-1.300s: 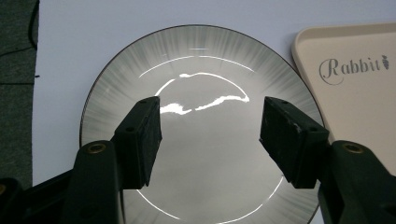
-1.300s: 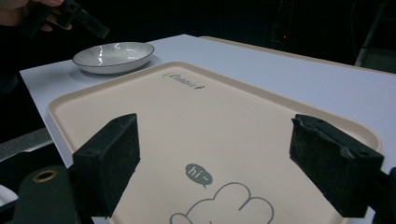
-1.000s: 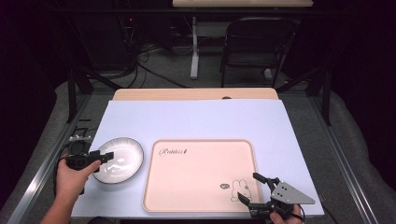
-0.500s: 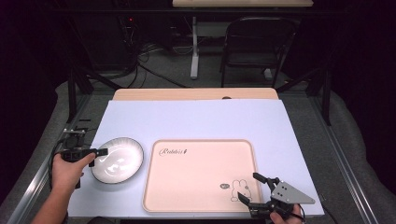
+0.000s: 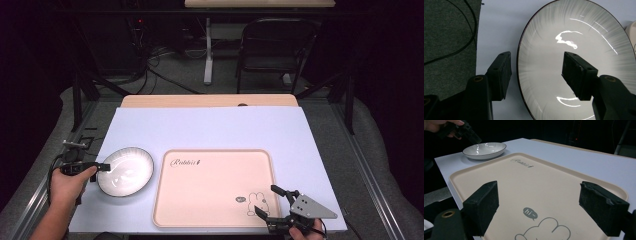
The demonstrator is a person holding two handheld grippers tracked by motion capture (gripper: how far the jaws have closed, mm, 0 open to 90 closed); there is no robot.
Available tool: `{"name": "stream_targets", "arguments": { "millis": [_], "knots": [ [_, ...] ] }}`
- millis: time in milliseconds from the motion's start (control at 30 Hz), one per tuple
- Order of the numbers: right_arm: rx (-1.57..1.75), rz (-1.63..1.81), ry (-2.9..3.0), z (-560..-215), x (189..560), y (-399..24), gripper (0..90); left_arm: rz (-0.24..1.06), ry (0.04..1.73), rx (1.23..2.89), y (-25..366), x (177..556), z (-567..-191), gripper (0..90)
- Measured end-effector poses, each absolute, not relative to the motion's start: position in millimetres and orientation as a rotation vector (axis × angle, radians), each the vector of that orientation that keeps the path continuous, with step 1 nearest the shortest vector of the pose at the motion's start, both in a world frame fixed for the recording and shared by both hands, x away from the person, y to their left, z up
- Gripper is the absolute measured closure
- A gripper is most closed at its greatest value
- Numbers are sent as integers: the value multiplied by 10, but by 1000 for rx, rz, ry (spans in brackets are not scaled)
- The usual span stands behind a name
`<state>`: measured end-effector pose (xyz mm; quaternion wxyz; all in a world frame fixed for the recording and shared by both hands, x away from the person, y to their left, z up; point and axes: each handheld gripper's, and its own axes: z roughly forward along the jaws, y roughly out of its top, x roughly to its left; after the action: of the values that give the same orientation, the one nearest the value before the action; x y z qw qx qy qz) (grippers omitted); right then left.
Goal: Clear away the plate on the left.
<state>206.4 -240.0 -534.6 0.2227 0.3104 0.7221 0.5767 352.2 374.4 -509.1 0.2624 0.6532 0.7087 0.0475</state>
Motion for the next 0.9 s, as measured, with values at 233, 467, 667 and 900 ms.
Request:
{"name": "stream_targets", "arguments": {
  "millis": [233,467,667,900],
  "knots": [
    [859,1594,1994,-5346,2062,-2400,154,79,1931,1750,3765,3494,-5134,412],
    [857,1593,1995,-5346,2063,-2400,154,38,1940,1745,3805,3468,-5170,419],
    [856,1594,1995,-5346,2064,-2398,154,9,1942,1724,3809,3463,-5205,428],
    [857,1593,1995,-5346,2064,-2400,154,-18,1944,1721,3783,3475,-5257,441]
  ]
}}
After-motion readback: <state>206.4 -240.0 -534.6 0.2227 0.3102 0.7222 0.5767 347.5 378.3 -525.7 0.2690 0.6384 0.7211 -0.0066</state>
